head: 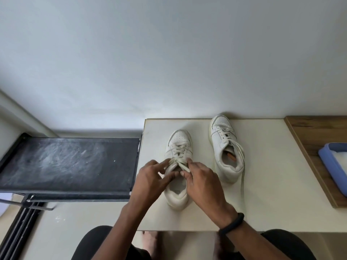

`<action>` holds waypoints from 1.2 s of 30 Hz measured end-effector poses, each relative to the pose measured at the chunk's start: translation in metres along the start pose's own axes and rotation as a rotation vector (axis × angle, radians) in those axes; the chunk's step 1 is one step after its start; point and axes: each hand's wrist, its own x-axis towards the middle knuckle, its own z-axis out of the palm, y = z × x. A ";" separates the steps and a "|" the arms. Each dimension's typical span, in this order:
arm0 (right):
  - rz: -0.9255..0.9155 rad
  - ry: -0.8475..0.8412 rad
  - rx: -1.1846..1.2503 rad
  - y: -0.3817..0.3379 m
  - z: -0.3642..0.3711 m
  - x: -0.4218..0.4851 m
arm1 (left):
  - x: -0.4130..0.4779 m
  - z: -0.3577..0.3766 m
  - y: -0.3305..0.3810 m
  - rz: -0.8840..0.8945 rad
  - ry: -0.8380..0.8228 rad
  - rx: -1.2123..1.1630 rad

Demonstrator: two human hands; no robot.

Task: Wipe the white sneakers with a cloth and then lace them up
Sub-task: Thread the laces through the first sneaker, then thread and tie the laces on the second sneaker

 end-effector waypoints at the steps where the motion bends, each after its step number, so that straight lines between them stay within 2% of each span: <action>1: -0.014 0.011 0.006 -0.001 0.005 0.008 | 0.004 0.001 -0.001 -0.021 0.040 -0.004; 5: -0.037 0.017 0.037 -0.001 0.016 0.032 | 0.011 0.004 -0.002 -0.091 0.138 -0.050; 10: -0.054 -0.032 0.164 0.005 -0.009 0.028 | 0.012 0.001 -0.004 -0.100 0.115 -0.071; 11: -0.054 0.036 0.193 0.009 -0.022 0.026 | 0.011 -0.001 -0.002 -0.101 0.142 -0.039; 13: -0.028 0.291 0.241 0.026 -0.055 0.021 | 0.007 -0.007 0.007 -0.040 0.290 0.066; 15: 0.074 0.500 0.254 0.049 -0.087 0.016 | 0.003 -0.005 0.031 0.150 0.460 0.097; 16: 0.147 0.540 0.244 0.062 -0.098 0.015 | 0.000 0.001 0.047 0.273 0.477 0.079; 18: 0.318 0.480 0.227 0.091 -0.099 0.018 | -0.005 0.025 0.080 0.498 0.392 0.101; 20: 0.445 0.320 0.268 0.109 -0.088 0.022 | -0.003 0.057 0.107 0.585 0.246 0.210; 21: 0.472 0.242 0.285 0.113 -0.081 0.022 | 0.001 0.071 0.117 0.547 0.151 0.258; 23: 0.484 0.131 0.310 0.114 -0.068 0.021 | 0.013 0.090 0.130 0.358 -0.103 0.353; 25: 0.476 0.100 0.298 0.110 -0.064 0.020 | 0.027 0.101 0.136 0.169 -0.336 0.433; 26: 0.468 0.098 0.268 0.108 -0.065 0.020 | 0.030 0.105 0.136 0.115 -0.393 0.440; 28: 0.465 0.084 0.210 0.106 -0.070 0.019 | 0.026 0.106 0.134 0.078 -0.390 0.397; 36: 0.406 -0.097 -0.009 0.076 -0.109 -0.017 | -0.035 0.061 0.142 0.142 -0.298 0.324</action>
